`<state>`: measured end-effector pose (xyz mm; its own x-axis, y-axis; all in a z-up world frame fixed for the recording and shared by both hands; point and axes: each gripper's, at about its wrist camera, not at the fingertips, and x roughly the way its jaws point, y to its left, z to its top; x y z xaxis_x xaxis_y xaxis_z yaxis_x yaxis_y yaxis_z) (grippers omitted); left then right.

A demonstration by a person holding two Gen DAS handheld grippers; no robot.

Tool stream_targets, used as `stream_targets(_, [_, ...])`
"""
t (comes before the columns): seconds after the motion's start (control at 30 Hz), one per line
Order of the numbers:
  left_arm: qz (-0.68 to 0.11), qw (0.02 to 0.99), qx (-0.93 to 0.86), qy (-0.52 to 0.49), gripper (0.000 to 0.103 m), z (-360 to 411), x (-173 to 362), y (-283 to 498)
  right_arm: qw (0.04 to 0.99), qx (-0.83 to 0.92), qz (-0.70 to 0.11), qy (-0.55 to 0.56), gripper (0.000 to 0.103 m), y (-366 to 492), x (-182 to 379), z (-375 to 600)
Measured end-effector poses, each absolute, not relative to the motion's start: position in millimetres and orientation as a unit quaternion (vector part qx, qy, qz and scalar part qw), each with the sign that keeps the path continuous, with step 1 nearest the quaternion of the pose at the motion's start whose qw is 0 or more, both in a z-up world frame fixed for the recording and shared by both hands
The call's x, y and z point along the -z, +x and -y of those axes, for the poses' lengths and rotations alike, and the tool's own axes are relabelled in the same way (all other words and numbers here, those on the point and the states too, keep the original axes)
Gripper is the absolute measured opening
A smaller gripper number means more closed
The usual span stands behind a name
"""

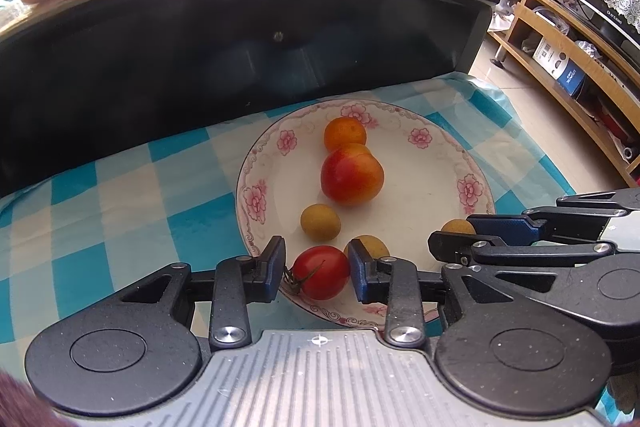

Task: Organize fruits
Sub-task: 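Carry the cherry tomato and tan fruit over the white bowl and open both tools, then withdraw both open tools from the bowl toward the remaining fruits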

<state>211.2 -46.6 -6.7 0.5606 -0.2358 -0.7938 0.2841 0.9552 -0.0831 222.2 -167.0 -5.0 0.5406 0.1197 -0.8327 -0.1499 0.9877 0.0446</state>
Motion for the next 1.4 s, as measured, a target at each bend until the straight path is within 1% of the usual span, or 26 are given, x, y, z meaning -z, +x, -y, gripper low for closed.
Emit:
stream_targets(0.4, [-0.442,0.884,0.147,0.037,0.045,49,7,209,0.881,-0.065,-0.468,-0.022,0.03,224,6,169])
stream_targets(0.57, [-0.439,0.886,0.146,0.035,0.05,48,5,209,0.883,-0.061,-0.465,-0.026,0.03,223,5,169])
stream_targets(1.4, [-0.418,0.895,0.15,0.039,0.055,43,-17,190,0.895,-0.054,-0.44,-0.042,0.032,208,-19,167])
